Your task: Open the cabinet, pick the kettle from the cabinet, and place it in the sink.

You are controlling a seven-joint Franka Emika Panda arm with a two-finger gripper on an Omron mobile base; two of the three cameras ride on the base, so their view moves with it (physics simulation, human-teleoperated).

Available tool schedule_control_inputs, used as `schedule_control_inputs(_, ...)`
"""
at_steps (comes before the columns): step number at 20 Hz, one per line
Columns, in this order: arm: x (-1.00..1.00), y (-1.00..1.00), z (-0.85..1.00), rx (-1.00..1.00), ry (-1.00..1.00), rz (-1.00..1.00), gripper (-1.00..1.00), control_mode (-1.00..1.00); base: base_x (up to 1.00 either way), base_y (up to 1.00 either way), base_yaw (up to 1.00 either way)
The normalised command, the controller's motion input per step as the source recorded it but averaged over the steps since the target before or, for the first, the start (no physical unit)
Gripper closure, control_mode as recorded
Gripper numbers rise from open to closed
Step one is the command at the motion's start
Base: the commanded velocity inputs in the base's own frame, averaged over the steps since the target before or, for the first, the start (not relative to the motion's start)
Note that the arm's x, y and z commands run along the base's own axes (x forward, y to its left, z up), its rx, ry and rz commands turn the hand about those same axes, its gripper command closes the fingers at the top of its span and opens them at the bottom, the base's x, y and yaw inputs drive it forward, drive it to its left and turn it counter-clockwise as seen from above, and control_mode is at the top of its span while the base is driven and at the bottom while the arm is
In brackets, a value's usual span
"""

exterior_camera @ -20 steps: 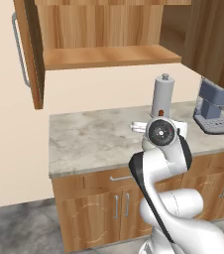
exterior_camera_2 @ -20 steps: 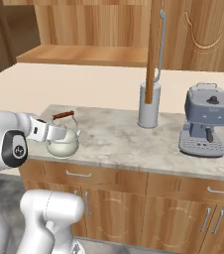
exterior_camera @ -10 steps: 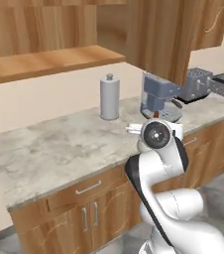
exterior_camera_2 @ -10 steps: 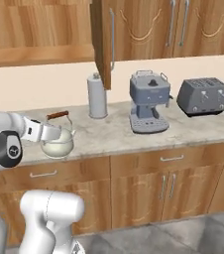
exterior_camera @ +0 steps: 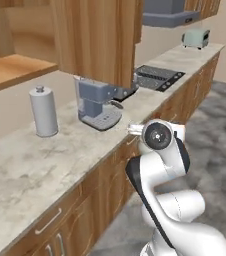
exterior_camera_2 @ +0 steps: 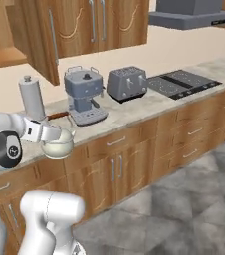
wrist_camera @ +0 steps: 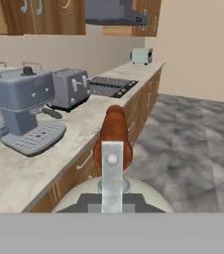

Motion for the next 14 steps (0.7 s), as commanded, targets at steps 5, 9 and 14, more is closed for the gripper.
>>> schedule_control_inputs(5, 0.00, 0.00, 0.00, 0.00, 0.00, 0.00, 1.00, 1.00, 0.00, 0.07, -0.65)
schedule_control_inputs(9, 0.00, 0.00, 0.00, 0.00, 0.00, 0.00, 1.00, 1.00, 0.00, 0.05, -0.71)
schedule_control_inputs(14, 0.00, 0.00, 0.00, 0.00, 0.00, 0.00, 1.00, 1.00, 0.00, 0.07, -0.78)
